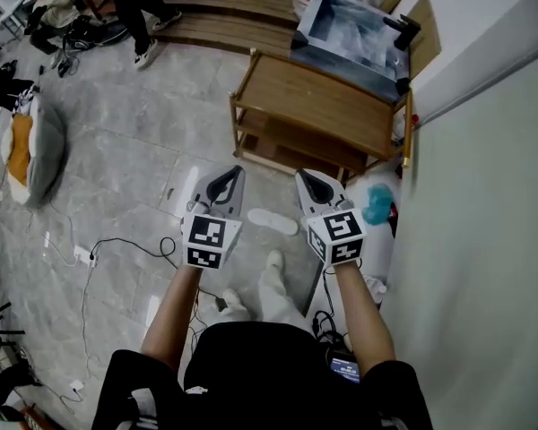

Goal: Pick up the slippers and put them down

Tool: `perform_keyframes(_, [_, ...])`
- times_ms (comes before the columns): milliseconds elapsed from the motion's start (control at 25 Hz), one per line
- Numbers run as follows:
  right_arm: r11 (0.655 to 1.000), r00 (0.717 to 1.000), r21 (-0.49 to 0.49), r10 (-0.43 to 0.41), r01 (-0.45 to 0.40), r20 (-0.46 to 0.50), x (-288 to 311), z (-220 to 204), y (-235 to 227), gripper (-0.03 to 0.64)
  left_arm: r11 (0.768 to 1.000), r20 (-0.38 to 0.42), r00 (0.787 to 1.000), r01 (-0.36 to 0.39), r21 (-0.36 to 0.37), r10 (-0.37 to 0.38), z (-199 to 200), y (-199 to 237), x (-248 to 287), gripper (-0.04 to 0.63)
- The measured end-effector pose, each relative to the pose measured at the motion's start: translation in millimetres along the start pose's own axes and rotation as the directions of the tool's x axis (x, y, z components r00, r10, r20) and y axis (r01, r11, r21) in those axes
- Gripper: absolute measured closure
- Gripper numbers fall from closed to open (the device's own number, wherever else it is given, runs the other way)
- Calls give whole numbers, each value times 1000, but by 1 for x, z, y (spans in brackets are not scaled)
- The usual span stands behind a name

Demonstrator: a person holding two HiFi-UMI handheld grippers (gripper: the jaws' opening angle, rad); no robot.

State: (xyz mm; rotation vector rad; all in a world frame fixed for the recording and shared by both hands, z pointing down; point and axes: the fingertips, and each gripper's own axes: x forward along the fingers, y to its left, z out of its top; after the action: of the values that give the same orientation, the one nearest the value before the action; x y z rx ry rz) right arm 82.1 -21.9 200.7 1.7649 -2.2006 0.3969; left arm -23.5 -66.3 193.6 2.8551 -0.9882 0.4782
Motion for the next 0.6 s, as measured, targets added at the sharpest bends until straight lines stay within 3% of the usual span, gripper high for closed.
perform_keyframes(600, [995, 990, -94, 29, -16, 135, -73, 62, 132, 620, 998, 136, 989, -59, 33, 54, 37, 9, -161, 589])
